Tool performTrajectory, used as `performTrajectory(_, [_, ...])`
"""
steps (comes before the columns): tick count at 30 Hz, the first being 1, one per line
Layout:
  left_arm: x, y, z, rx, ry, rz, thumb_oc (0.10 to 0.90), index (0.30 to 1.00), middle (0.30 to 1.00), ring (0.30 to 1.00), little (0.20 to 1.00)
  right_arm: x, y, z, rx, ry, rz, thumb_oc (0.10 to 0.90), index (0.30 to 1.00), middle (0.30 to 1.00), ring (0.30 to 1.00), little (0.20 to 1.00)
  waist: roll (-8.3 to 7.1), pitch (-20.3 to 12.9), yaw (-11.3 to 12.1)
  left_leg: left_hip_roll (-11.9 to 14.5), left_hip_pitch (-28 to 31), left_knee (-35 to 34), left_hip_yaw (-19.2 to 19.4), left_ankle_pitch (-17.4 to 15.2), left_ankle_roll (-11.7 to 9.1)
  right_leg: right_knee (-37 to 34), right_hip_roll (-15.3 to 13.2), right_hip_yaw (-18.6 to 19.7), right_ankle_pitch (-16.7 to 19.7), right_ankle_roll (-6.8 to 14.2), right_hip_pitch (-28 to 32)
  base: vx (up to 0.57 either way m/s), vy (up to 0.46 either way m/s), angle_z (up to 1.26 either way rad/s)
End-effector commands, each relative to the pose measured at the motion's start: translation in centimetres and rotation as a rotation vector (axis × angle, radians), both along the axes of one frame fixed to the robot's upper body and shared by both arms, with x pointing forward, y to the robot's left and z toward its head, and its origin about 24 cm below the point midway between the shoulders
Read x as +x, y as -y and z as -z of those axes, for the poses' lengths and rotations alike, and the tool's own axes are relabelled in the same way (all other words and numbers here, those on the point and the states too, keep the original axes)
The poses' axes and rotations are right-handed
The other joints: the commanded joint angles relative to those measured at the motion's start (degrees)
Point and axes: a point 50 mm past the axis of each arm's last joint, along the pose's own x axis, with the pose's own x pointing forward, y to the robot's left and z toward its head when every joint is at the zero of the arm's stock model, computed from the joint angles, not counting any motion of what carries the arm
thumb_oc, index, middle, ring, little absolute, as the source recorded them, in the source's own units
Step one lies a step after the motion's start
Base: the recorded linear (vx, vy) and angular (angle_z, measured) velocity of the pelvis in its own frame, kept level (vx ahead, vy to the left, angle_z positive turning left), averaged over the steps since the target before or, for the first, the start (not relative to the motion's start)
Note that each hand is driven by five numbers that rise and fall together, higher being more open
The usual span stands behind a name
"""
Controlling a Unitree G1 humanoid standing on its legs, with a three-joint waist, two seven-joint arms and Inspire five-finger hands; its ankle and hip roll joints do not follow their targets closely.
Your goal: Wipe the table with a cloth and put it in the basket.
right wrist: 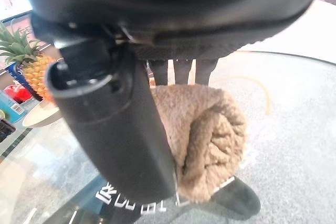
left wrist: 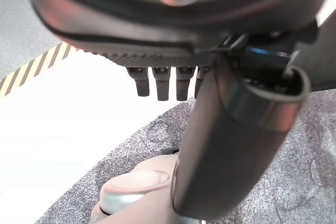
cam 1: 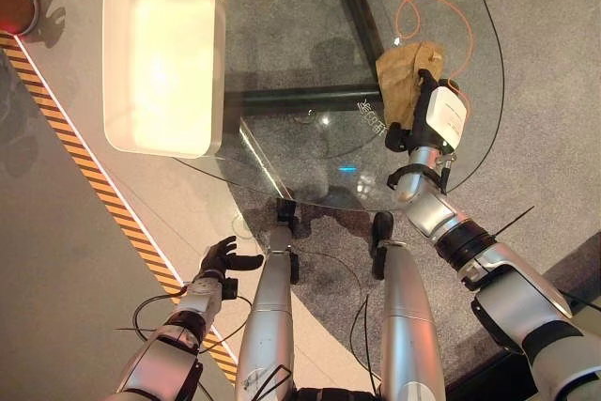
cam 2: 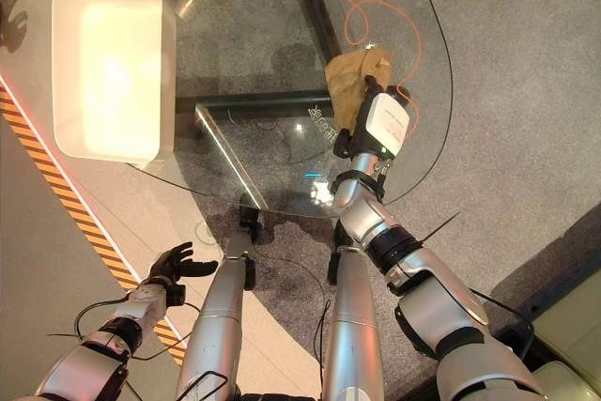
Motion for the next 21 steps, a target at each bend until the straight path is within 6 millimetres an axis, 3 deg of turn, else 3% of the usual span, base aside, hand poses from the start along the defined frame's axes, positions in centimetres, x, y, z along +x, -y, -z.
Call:
performTrajectory(1, [-0.07,-0.38,0.15,0.046,-0.044,0.015,0.8,0.9,0.9,0.9,0.9,0.43,-1.07,-0.78,-0.044,-0.008,-0.051,0.1,0.3,0.3,0.3,0.2,0.73,-0.9,0.8,-6.5,0.4,6.7,5.6,-8.1,6.1,-11.7,2.3,-4.3,7.5,-1.8,1.7,0.0,0.0,0.0])
performTrajectory(21, [-0.07,-0.27,0.17,0.045,-0.044,0.015,0.8,0.9,0.9,0.9,0.9,0.38,-1.23,-1.44,-0.043,0.032,-0.05,0.1,0.3,0.3,0.3,0.2,0.87,-0.9,0.9,-6.5,0.2,6.3,5.6,-7.8,6.1,-11.9,2.3,-4.4,7.8,-1.7,1.5,0.0,0.0,0.0])
